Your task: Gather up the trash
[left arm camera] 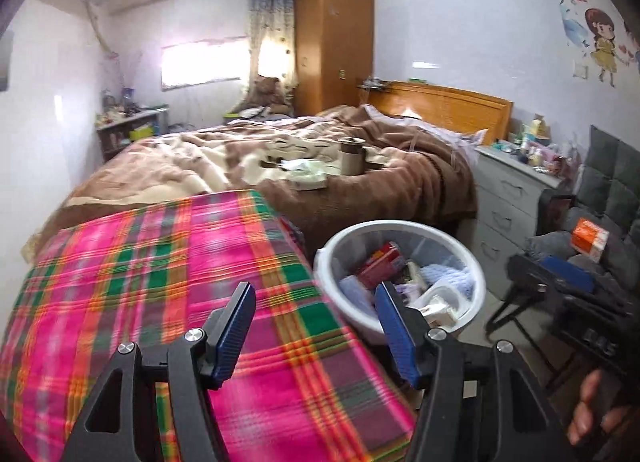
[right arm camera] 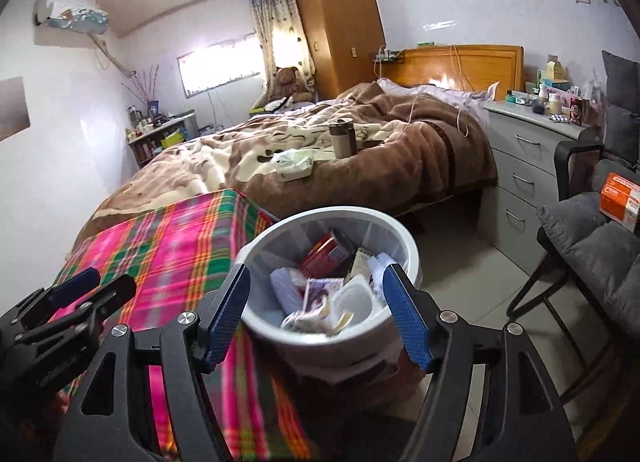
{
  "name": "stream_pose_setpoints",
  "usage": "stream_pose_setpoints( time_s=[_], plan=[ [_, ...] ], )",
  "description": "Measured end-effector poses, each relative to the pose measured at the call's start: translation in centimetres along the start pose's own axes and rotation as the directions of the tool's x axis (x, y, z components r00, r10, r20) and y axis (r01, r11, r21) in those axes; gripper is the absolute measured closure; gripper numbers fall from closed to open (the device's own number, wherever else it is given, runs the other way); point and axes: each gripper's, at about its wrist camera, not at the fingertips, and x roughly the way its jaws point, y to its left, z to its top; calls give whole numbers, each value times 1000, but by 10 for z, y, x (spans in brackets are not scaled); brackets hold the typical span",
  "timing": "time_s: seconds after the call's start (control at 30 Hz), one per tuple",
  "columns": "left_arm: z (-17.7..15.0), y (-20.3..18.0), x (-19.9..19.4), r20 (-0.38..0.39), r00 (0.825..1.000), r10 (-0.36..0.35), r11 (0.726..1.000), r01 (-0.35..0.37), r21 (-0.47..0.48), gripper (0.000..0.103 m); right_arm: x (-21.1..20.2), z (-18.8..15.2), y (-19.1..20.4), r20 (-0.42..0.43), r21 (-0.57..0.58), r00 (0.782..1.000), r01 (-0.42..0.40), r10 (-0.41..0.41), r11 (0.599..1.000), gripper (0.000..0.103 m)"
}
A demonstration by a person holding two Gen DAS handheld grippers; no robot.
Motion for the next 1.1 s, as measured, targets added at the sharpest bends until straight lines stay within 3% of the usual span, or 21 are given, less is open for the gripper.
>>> stream_pose_setpoints(
  time_s=[0.2,0.47,1.1],
  plan=[
    [-23,11,-18,-2,1000,2,1000,-2,-4,41,-20,-19,11,41,-27,998,47,-46,999,33],
    [-45,18,-51,62,993,99,995,-99,4,41,-35,-38,26,95,-58,995,43,-37,997,33],
    [-52,20,-64,58,992,109,994,-110,1,41,-44,-42,37,115,-66,993,48,-40,997,33]
  ],
)
